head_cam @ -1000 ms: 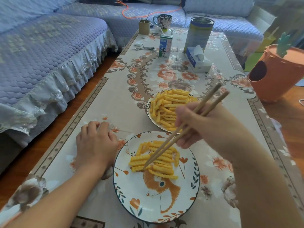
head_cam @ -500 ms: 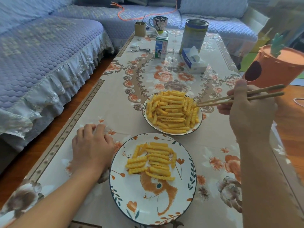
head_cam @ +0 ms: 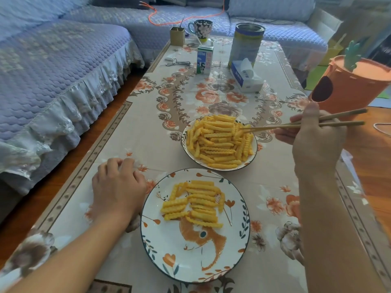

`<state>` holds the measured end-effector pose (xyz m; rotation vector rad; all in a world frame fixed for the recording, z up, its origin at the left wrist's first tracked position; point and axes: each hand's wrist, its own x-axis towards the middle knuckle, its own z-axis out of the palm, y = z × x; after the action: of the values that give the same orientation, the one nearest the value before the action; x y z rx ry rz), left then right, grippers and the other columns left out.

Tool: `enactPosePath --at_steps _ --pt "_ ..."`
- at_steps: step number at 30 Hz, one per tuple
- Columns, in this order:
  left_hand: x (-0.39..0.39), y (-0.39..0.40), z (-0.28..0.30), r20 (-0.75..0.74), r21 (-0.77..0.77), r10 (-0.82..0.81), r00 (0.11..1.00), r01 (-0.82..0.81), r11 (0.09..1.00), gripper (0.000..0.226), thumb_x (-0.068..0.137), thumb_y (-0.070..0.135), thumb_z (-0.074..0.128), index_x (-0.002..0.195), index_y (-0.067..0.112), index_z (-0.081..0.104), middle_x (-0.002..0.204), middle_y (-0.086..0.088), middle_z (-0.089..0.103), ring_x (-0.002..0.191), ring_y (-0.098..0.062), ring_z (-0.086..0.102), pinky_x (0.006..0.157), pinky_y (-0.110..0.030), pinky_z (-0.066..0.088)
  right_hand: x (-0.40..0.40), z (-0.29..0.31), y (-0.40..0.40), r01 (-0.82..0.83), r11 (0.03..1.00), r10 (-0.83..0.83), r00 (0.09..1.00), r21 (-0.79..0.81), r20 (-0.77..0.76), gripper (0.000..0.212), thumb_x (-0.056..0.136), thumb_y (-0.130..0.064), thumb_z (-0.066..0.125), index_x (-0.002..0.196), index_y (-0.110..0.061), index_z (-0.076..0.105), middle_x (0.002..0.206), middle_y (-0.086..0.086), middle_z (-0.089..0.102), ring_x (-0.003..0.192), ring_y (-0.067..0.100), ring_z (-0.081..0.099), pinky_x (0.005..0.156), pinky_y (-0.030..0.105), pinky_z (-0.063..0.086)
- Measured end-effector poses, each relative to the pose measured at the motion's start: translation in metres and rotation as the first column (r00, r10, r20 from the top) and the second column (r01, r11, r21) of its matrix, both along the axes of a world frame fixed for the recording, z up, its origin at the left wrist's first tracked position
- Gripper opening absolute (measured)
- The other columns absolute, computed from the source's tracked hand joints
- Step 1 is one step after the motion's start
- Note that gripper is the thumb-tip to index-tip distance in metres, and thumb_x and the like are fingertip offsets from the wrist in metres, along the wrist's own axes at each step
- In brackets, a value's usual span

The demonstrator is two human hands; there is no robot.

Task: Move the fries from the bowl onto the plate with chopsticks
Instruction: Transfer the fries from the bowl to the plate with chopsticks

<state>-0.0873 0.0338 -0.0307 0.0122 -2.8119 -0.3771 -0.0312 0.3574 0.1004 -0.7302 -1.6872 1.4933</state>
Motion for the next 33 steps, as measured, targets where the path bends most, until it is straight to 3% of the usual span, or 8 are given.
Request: enactPosePath --at_steps 7,11,14,18,20,23,28,33 --pt "0.005 0.000 0.009 0.059 0.008 0.006 0.998 -0.007 1.000 0.036 0.093 0.021 0.051 0.124 0.009 0.065 0.124 -0.021 0.057 0.116 -0.041 0.047 0.098 -0.054 0.040 0.054 0.050 -0.036 -0.388 0.922 0.388 0.922 -0.006 0.014 0.037 0.107 -0.021 0.053 0.077 -0.003 0.067 0.062 0.015 0.071 0.057 0.032 0.073 0.058 0.038 0.064" --pt "0.007 -0.002 0.014 0.123 0.057 -0.001 0.992 -0.006 0.998 0.041 0.092 0.025 0.051 0.129 0.012 0.064 0.130 -0.020 0.054 0.122 -0.040 0.044 0.105 -0.052 0.037 0.104 0.068 -0.071 -0.716 0.684 0.623 0.673 0.139 0.399 0.030 0.103 -0.018 0.058 0.080 -0.003 0.069 0.066 0.010 0.073 0.053 0.013 0.072 0.052 0.018 0.056" --pt "0.007 -0.009 0.020 0.206 0.188 -0.052 0.977 0.013 0.982 0.043 0.092 0.030 0.051 0.131 0.019 0.063 0.137 -0.015 0.050 0.129 -0.036 0.039 0.111 -0.048 0.031 0.127 0.053 -0.091 -0.831 0.516 0.580 0.517 0.207 0.630 0.027 0.100 -0.027 0.061 0.081 -0.010 0.070 0.073 0.006 0.072 0.061 0.007 0.073 0.057 0.022 0.058" --pt "0.006 -0.026 0.022 0.287 0.291 -0.187 0.940 0.100 0.952 0.039 0.096 0.032 0.053 0.131 0.019 0.063 0.141 -0.012 0.048 0.132 -0.034 0.037 0.115 -0.045 0.030 0.144 0.031 -0.105 -0.784 0.465 0.511 0.617 0.411 0.598 0.027 0.098 -0.029 0.065 0.079 -0.011 0.071 0.074 -0.002 0.066 0.065 0.010 0.071 0.057 0.024 0.052" --pt "0.009 -0.031 0.019 0.311 0.241 -0.224 0.924 0.151 0.959 0.042 0.097 0.033 0.053 0.136 0.020 0.060 0.149 -0.013 0.046 0.140 -0.034 0.034 0.120 -0.046 0.025 0.152 0.026 -0.108 -0.726 0.498 0.520 0.688 0.474 0.507 0.024 0.095 -0.031 0.067 0.081 -0.014 0.074 0.075 -0.006 0.065 0.066 0.012 0.072 0.058 0.026 0.054" --pt "0.022 -0.029 0.011 0.322 0.121 -0.194 0.927 0.163 0.979 0.048 0.099 0.037 0.046 0.146 0.025 0.050 0.164 -0.013 0.031 0.154 -0.031 0.019 0.125 -0.047 0.012 0.168 0.017 -0.108 -0.621 0.692 0.534 0.784 0.368 0.318 0.020 0.089 -0.031 0.067 0.082 -0.013 0.075 0.077 -0.004 0.066 0.063 0.013 0.074 0.058 0.033 0.060" --pt "0.046 -0.023 0.005 0.174 0.028 -0.162 0.971 0.160 0.987 0.046 0.103 0.036 0.037 0.145 0.022 0.049 0.158 -0.016 0.041 0.149 -0.034 0.028 0.123 -0.052 0.017 0.194 0.002 -0.111 -0.452 0.822 0.367 0.886 0.347 0.284 0.031 0.093 -0.040 0.064 0.079 -0.014 0.073 0.070 -0.004 0.071 0.059 0.011 0.073 0.063 0.038 0.059" --pt "0.046 -0.025 0.005 0.163 0.050 -0.159 0.974 0.152 0.987 0.048 0.101 0.036 0.041 0.145 0.019 0.052 0.156 -0.016 0.044 0.148 -0.034 0.031 0.124 -0.051 0.017 0.194 -0.012 -0.114 -0.381 0.906 0.337 0.913 0.185 0.230 0.023 0.090 -0.029 0.062 0.079 -0.011 0.071 0.066 0.004 0.073 0.057 0.017 0.073 0.061 0.019 0.057"
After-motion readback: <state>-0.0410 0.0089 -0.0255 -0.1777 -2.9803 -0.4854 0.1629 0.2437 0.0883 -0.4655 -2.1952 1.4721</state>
